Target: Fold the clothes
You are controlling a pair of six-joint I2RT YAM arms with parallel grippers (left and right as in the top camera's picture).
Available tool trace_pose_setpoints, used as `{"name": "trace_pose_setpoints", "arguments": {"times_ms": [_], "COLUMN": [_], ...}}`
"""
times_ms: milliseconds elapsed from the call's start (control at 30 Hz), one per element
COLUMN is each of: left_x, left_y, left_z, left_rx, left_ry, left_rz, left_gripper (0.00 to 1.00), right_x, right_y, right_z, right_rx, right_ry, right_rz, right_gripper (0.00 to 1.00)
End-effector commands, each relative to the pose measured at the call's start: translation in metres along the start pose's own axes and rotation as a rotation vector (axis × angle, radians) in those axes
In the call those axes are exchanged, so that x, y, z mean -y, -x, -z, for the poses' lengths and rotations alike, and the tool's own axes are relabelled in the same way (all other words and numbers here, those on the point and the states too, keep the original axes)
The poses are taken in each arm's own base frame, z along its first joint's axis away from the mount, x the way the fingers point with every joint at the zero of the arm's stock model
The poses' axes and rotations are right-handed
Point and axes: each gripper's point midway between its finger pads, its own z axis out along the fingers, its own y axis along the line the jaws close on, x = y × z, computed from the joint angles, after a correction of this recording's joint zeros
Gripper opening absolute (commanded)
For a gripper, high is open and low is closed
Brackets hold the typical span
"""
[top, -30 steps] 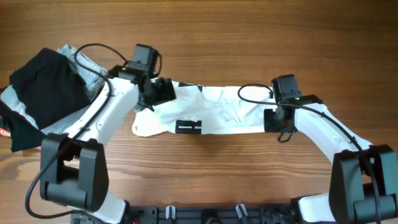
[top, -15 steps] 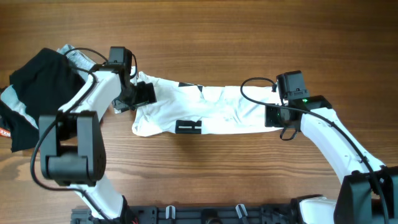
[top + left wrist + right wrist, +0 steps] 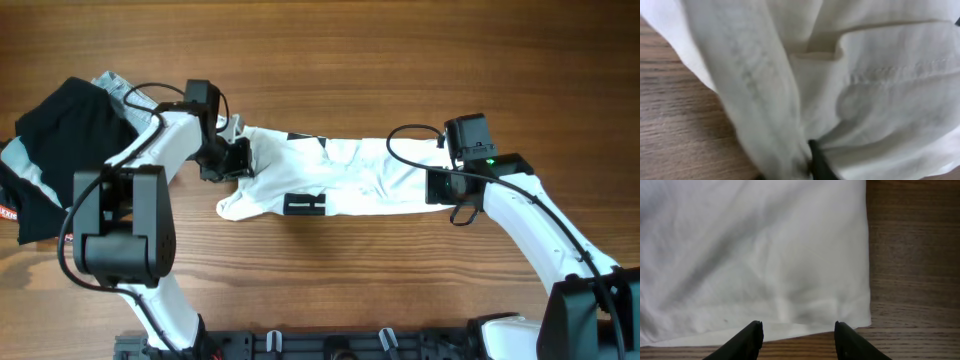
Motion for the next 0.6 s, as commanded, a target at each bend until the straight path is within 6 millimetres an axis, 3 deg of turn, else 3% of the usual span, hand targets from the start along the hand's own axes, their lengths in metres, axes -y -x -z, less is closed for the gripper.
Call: {"name": "trace_pose_setpoints", "arguments": {"times_ms": [0, 133, 333, 400, 567], "left_x": [-0.015, -0.050, -0.067, -0.060, 0.001], "left_y": [-0.004, 0.013, 0.040, 0.041, 0.024], "left_z": [-0.005, 0.030, 0.093, 0.105, 0.107], "left_rx": [-0.018, 0.057, 0.185, 0.198, 0.150], "left_ry": [0.047, 0.198, 0.256, 0.229, 0.075], "left_rz": [0.013, 0.140, 0.189, 0.189, 0.097], "left_gripper": [0.04, 0.04, 0.04, 0.04, 0.04], "right_x": [-0.002, 0.011, 0.044, 0.057, 0.065], "right_y": [0.007, 0.010, 0.014, 0.013, 0.013], "right_z": [0.007, 0.007, 0.007, 0.007, 0.006], "right_rx": [0.024, 0.037, 0.040, 0.038, 0.036], "right_ry": [0.012, -0.050, -0.084, -0.096, -0.082], "right_rz": [-0.014, -0.026, -0.129, -0.140, -0.157], "right_gripper": [0.51, 0.50, 0.50, 0.50, 0.51]}}
